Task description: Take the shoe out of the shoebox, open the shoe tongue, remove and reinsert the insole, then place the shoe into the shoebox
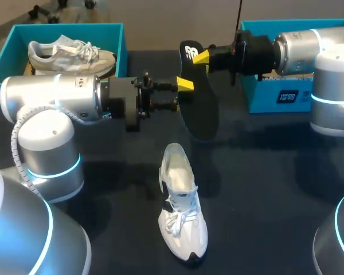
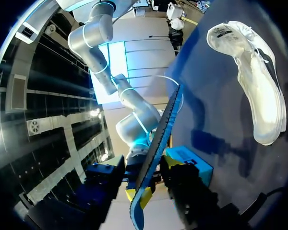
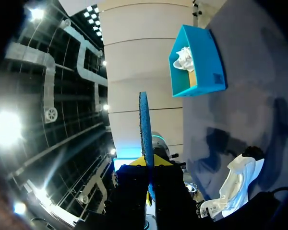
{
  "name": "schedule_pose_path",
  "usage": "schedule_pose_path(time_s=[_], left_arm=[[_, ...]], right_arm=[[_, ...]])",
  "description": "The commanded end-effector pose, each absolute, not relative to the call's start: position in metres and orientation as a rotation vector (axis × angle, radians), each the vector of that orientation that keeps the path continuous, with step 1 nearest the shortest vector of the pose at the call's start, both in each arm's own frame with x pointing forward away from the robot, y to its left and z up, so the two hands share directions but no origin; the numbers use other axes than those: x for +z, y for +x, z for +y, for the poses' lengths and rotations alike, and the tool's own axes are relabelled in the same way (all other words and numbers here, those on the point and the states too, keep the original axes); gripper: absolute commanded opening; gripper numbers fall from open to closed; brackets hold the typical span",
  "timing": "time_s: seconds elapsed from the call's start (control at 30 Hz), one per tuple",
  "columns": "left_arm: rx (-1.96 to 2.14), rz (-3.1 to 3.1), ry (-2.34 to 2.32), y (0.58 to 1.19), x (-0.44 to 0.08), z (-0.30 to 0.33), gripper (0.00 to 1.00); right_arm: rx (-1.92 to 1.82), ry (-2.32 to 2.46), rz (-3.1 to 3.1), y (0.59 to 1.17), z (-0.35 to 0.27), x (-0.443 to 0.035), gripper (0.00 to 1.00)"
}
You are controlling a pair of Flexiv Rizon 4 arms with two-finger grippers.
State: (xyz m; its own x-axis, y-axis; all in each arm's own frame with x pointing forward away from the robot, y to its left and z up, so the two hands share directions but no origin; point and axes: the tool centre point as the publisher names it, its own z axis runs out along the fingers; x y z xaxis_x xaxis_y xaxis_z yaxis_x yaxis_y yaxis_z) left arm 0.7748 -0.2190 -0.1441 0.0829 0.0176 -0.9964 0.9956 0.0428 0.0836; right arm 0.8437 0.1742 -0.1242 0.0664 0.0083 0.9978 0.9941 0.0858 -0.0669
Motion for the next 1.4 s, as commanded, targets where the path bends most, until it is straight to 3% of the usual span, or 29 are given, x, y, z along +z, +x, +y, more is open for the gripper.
schedule_pose_path(time_s=[0.03, 0.47, 0.6, 0.83, 0.97, 1.03, 1.4], left_arm=[[-1.106, 1.178, 1.222, 0.774, -0.142, -0.222, 0.38], [-1.07, 1.187, 1.222, 0.777, -0.142, -0.226, 0.29], [-1.067, 1.188, 1.221, 0.777, -0.142, -0.228, 0.22], [-1.068, 1.188, 1.222, 0.777, -0.143, -0.232, 0.25], [-1.069, 1.191, 1.218, 0.778, -0.143, -0.234, 0.17], [-1.071, 1.192, 1.215, 0.778, -0.143, -0.234, 0.05], [-1.069, 1.179, 1.218, 0.775, -0.139, -0.234, 0.0]], right_arm=[[-1.094, -1.181, -1.204, 0.844, 0.176, -0.124, 0.0], [-1.094, -1.181, -1.204, 0.844, 0.176, -0.124, 0.0], [-1.094, -1.181, -1.204, 0.844, 0.176, -0.124, 0.0], [-1.094, -1.181, -1.204, 0.844, 0.176, -0.124, 0.0], [-1.094, -1.181, -1.204, 0.844, 0.176, -0.124, 0.0], [-1.094, -1.181, -1.204, 0.844, 0.176, -0.124, 0.0], [-1.094, -1.181, -1.204, 0.844, 0.176, -0.124, 0.0]])
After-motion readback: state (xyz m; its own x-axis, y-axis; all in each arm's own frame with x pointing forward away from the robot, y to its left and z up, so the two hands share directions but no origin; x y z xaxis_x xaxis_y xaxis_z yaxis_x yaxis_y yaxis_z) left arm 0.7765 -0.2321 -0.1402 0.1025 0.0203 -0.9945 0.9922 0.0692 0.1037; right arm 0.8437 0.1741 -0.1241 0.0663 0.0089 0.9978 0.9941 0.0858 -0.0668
